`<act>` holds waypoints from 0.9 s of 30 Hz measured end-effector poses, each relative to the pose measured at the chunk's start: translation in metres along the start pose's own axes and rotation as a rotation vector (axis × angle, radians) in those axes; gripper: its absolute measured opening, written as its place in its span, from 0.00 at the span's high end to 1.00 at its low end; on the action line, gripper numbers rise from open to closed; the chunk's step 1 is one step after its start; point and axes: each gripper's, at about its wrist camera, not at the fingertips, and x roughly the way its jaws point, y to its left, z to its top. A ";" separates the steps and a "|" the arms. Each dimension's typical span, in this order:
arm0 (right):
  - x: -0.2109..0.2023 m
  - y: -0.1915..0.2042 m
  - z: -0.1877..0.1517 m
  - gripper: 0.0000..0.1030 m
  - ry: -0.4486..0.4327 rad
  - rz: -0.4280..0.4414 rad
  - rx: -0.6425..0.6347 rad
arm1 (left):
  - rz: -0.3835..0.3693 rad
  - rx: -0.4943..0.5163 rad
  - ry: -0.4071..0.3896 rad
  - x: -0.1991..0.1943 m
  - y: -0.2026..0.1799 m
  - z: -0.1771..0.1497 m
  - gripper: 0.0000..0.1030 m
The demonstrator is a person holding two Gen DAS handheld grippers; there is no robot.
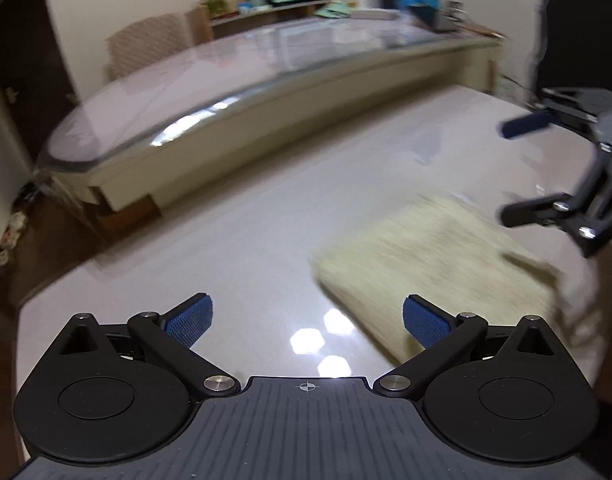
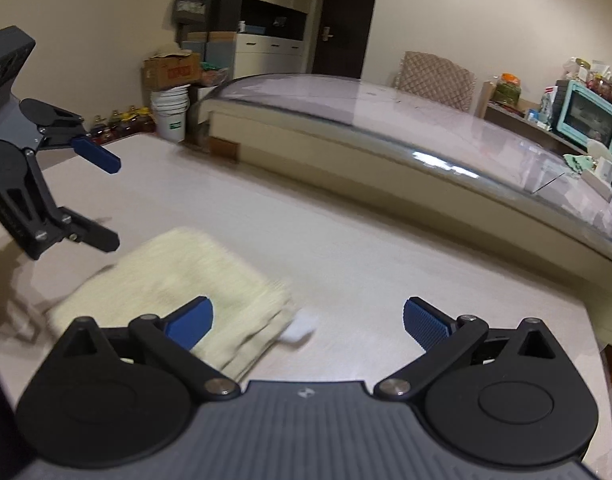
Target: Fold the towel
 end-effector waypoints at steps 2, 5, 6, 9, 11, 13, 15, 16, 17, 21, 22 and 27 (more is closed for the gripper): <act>-0.005 0.006 -0.006 0.00 0.001 0.000 -0.003 | 0.002 0.005 0.016 0.001 -0.006 -0.006 0.00; -0.005 0.010 -0.011 0.00 0.020 0.002 0.014 | 0.004 -0.015 0.048 0.006 -0.008 -0.015 0.00; -0.004 0.012 -0.013 0.00 0.029 -0.001 0.015 | 0.001 -0.035 0.051 0.008 -0.006 -0.018 0.00; -0.001 0.016 -0.019 0.00 0.048 -0.015 -0.018 | -0.004 -0.093 0.055 0.009 -0.002 -0.023 0.00; 0.000 0.017 -0.021 0.00 0.048 -0.020 -0.023 | 0.004 -0.119 0.061 0.009 -0.001 -0.023 0.00; 0.000 0.018 -0.021 0.00 0.051 -0.023 -0.024 | 0.022 -0.133 0.066 0.008 -0.003 -0.023 0.00; 0.001 0.020 -0.023 0.00 0.052 -0.028 -0.031 | 0.049 -0.142 0.066 0.007 -0.007 -0.023 0.00; 0.001 0.022 -0.024 0.00 0.048 -0.031 -0.033 | 0.056 -0.146 0.066 0.006 -0.008 -0.024 0.00; 0.001 0.022 -0.025 0.00 0.046 -0.033 -0.030 | 0.065 -0.159 0.067 0.006 -0.009 -0.025 0.00; 0.000 0.020 -0.025 0.00 0.046 -0.042 0.000 | 0.081 -0.207 0.073 0.005 -0.009 -0.025 0.00; -0.002 0.020 -0.025 0.00 0.042 -0.044 0.018 | 0.085 -0.214 0.074 0.004 -0.009 -0.025 0.00; -0.018 0.018 -0.022 0.00 0.019 -0.039 0.114 | 0.111 -0.267 0.042 -0.010 -0.015 -0.025 0.00</act>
